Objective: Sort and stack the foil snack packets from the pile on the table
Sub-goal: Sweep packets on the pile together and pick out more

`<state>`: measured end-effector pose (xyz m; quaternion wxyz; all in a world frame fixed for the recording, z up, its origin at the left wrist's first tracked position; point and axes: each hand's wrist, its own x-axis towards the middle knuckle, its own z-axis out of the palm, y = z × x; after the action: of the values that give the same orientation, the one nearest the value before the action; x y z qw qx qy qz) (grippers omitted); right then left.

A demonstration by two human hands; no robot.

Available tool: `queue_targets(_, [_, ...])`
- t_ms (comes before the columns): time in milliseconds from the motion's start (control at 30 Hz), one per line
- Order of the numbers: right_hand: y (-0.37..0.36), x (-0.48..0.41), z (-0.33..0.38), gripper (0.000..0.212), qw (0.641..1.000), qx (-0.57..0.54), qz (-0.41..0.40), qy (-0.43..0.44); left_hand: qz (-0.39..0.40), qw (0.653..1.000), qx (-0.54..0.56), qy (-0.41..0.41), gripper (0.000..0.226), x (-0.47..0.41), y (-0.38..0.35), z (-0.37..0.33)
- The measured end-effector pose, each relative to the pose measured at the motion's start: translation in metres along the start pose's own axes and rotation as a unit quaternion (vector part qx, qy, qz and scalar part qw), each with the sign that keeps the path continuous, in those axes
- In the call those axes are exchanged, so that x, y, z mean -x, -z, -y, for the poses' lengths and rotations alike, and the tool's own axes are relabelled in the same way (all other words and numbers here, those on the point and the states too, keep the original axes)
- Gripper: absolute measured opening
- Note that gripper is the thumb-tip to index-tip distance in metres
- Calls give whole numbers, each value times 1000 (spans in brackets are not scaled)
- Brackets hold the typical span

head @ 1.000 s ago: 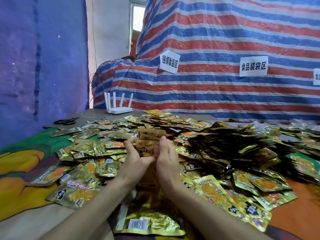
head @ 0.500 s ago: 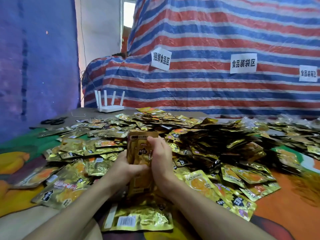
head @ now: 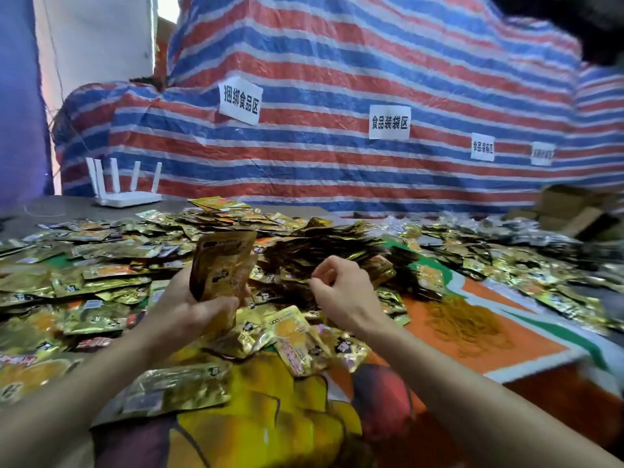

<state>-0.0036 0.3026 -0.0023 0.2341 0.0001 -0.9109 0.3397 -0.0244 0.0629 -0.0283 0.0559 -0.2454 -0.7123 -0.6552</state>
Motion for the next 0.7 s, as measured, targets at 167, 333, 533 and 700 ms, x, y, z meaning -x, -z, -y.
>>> queue_targets(167, [87,-7,-67,10,942,306,43,-135,3,999,23,-22,38,0,-20,-8])
queue_targets(333, [117,7,-113,24,892,393,114,-190,16,999,31,-25,28,0,-31,-19])
queue_targets(533, [110,18,-120,21,885,408,152,-163,0,999,49,-23,43,0,-30,-17])
queue_targets(700, [93,25,-107,34,860,481,134,-107,-32,998,50,4,28,-3,-20,-10])
